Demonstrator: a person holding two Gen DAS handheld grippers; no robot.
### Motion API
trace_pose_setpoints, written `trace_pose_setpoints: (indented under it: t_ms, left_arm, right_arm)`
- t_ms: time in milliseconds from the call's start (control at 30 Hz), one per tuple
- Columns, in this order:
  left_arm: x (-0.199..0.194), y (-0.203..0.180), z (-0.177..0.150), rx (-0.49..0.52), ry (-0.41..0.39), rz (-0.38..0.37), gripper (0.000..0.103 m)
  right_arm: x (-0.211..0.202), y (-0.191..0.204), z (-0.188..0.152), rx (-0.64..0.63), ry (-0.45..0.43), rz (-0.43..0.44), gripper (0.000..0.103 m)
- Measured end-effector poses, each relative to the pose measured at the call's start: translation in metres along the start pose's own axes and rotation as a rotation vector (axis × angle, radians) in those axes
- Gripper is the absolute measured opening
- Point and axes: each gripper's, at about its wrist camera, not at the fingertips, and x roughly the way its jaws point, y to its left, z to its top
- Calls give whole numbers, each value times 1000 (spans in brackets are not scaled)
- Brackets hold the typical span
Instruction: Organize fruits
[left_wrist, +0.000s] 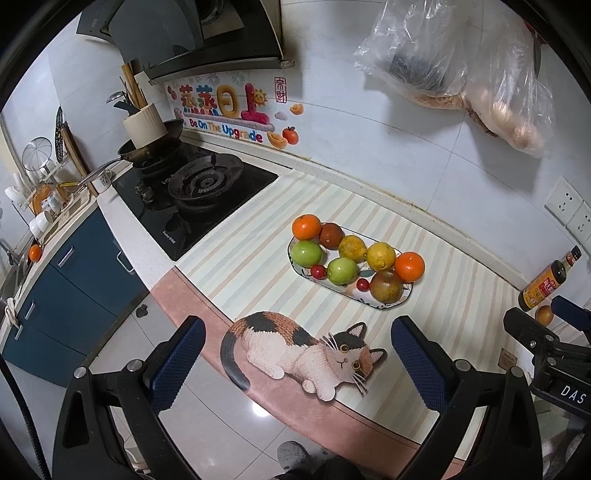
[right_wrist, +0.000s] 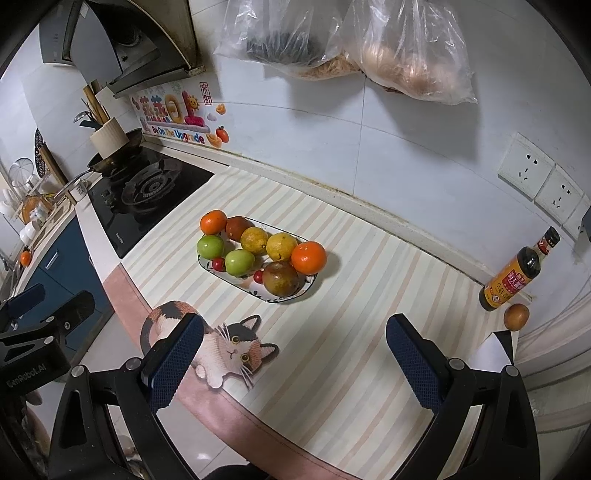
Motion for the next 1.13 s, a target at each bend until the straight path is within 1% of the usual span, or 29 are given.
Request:
trace_pose_setpoints:
  t_ms: [1133]
  left_arm:
    - [-6,-3,1,8,-17,-11,103]
  right_arm:
    - [-10,-1,-5,16,-7,6,101]
